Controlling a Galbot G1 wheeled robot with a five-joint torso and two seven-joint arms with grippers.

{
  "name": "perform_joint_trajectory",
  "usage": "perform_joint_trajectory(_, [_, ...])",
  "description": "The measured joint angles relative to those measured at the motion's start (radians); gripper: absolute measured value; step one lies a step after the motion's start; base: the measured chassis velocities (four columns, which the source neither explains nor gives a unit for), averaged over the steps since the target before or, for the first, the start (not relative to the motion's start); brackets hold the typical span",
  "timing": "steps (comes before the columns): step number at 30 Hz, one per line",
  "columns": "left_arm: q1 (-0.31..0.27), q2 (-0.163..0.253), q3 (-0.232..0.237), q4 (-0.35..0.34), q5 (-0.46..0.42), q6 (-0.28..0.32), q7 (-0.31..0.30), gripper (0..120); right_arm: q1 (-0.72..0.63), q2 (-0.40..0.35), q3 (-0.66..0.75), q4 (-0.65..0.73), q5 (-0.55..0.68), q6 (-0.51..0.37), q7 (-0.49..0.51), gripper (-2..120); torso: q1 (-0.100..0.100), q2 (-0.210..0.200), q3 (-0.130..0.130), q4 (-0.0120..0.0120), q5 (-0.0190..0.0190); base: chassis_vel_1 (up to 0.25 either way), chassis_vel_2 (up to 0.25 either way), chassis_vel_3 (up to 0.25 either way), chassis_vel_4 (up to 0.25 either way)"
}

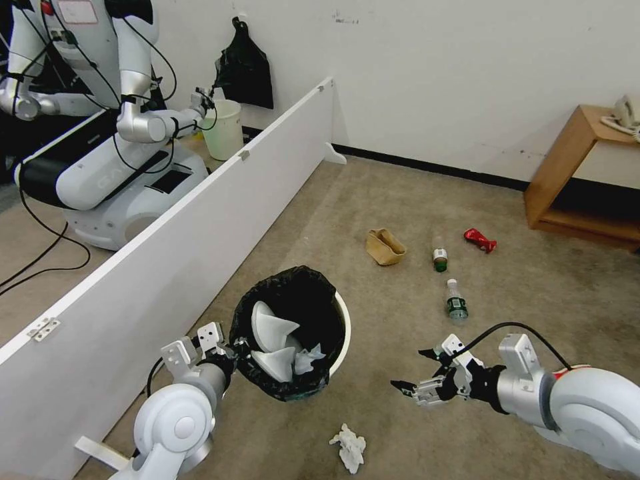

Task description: Pick up the trash bin, then pick up the garbage from the floor and place it into the trash bin.

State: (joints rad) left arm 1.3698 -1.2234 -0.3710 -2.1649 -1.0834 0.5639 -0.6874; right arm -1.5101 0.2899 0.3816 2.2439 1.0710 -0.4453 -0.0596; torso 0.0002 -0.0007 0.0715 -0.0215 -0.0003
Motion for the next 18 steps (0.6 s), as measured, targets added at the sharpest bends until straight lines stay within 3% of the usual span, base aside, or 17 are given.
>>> perform_joint_trajectory(18, [-0.010,0.002,-0.002,0.030,0.005,-0.005,0.011,2,0.210,0.171,-0.302,-0.075,-0.035,-0.028,0.001,100,0.000,0.000,0.000,0.0001,0.0000,0.000,0.000,0.000,0.000])
